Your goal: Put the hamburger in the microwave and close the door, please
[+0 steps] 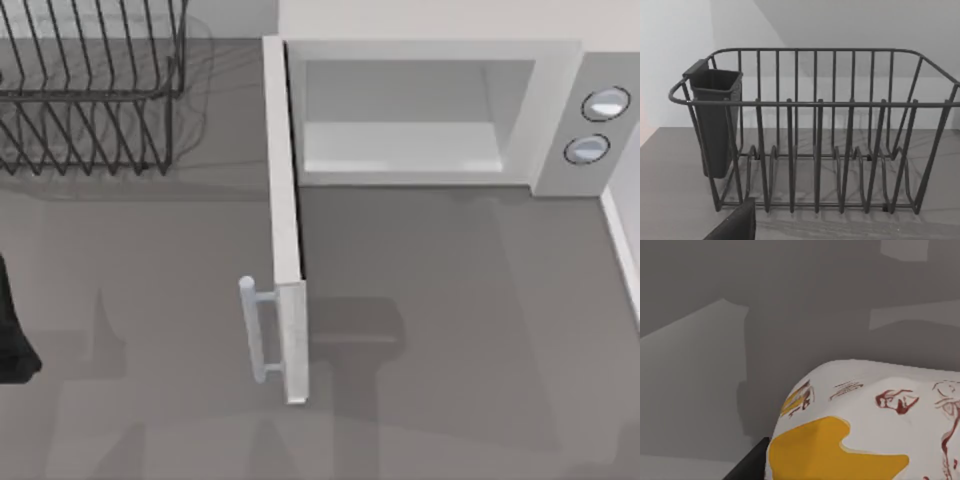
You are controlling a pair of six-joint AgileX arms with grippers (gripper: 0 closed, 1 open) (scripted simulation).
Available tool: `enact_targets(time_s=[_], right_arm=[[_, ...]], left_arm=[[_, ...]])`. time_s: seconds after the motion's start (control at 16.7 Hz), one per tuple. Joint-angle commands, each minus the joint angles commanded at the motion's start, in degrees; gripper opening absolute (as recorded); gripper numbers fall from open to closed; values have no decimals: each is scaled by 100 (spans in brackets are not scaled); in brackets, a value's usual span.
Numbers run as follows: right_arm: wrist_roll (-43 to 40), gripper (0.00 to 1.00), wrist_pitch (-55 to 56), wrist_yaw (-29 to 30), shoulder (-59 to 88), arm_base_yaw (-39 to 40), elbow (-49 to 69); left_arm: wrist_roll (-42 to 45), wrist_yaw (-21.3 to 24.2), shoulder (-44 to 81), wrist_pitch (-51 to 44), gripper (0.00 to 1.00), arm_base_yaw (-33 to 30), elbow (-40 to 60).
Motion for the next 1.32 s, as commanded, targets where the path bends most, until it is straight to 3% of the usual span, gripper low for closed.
enact_targets(time_s=[0.06,0.3,0.72,1.32], right_arm=[[182,0,-588,74,-400,27,250],[143,0,-1017,77,-559,3,581],[122,0,-3021,76,-1260,-7,1714],[496,0,-2853,224,-1151,342,1966]], left_arm=[[0,0,0,0,100,0,0],[0,0,0,0,100,0,0],[0,0,0,0,100,0,0],[0,0,0,0,100,0,0]])
